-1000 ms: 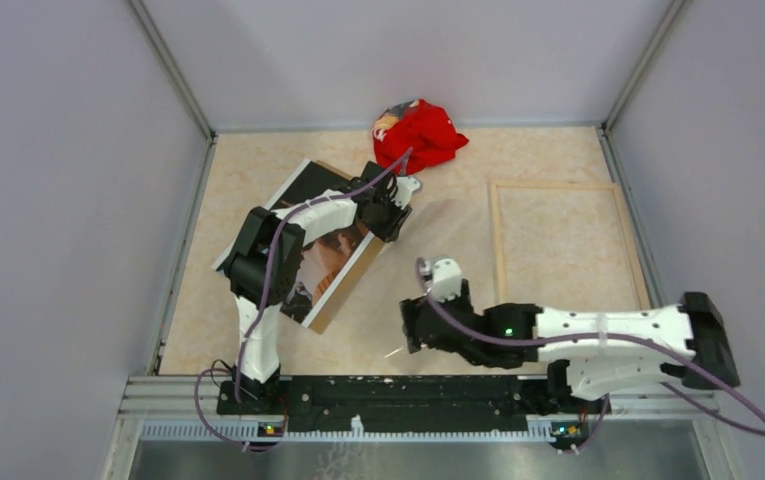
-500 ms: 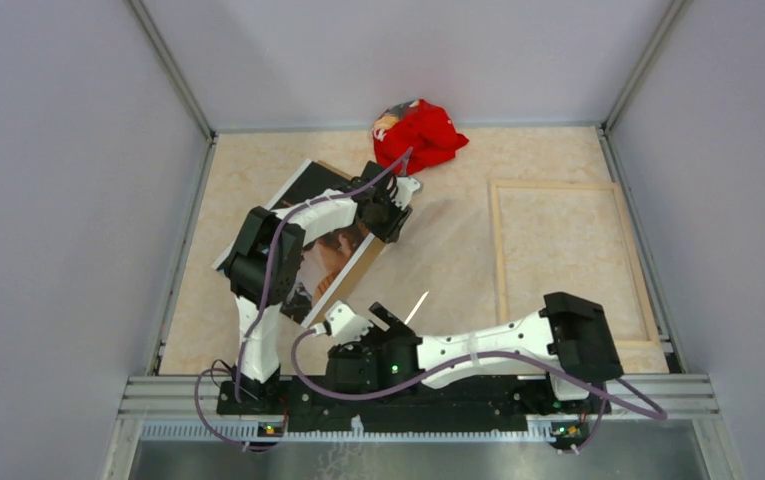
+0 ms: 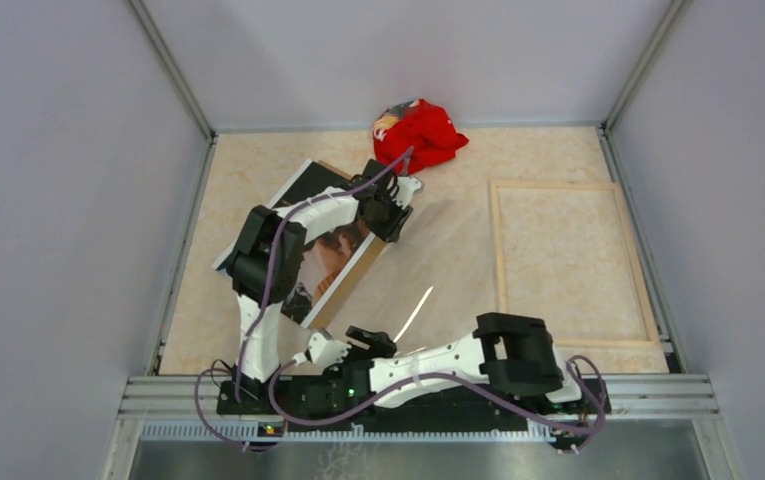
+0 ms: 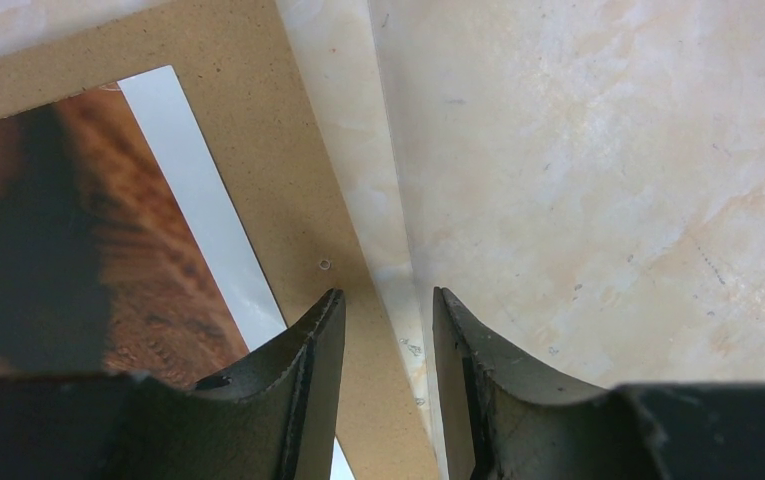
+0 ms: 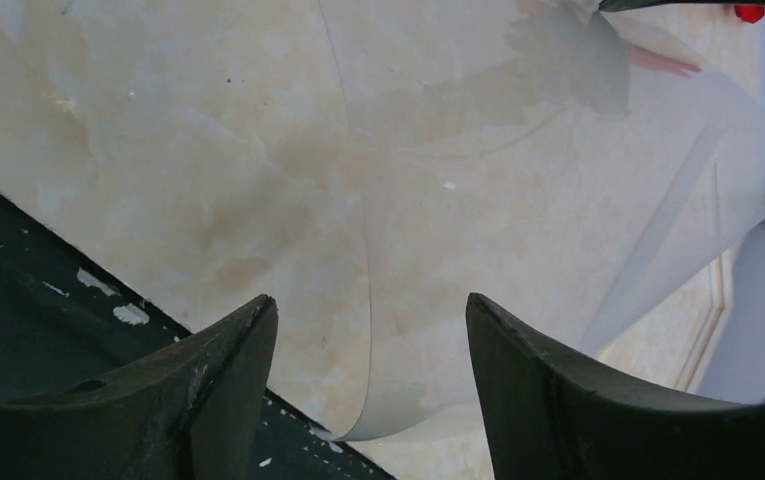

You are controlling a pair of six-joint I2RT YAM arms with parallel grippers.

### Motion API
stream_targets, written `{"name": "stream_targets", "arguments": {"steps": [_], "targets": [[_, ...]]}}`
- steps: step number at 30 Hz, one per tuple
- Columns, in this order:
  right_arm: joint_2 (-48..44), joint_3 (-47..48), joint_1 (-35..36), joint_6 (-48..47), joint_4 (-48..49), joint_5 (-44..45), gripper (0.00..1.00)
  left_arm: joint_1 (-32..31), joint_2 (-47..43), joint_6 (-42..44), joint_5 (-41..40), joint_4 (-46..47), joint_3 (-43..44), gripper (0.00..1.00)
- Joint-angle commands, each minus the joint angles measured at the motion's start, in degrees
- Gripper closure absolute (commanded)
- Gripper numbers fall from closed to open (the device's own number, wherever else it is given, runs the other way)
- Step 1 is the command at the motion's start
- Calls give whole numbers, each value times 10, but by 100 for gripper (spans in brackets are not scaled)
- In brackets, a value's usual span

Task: Put the photo into the frame
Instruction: Pick up the photo frame item at the center of the board.

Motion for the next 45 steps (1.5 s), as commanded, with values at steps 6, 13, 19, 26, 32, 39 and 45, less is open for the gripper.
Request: {"name": "stream_targets", "arguments": {"steps": [6,13,19,26,32,39,45], "targets": [[71,86,13,20,-123,111,42,-10,40,0,41,-74,-14,57],[113,147,23,136,-268,190,79,-6,36,0,34,-87,4,54],[92,171,21,178,-323,221,100,22,11,5,11,-127,77,25],[45,225,3,169,-354,255,100,91,-53,7,15,-195,211,1],[-26,276,-28,124,-351,277,100,137,-136,25,24,-211,258,1],[-213,169,-65,-143,-88,240,100,175,-250,78,78,-223,257,1],[-390,89,-92,-236,65,120,100,183,-319,139,129,-266,231,1]]}}
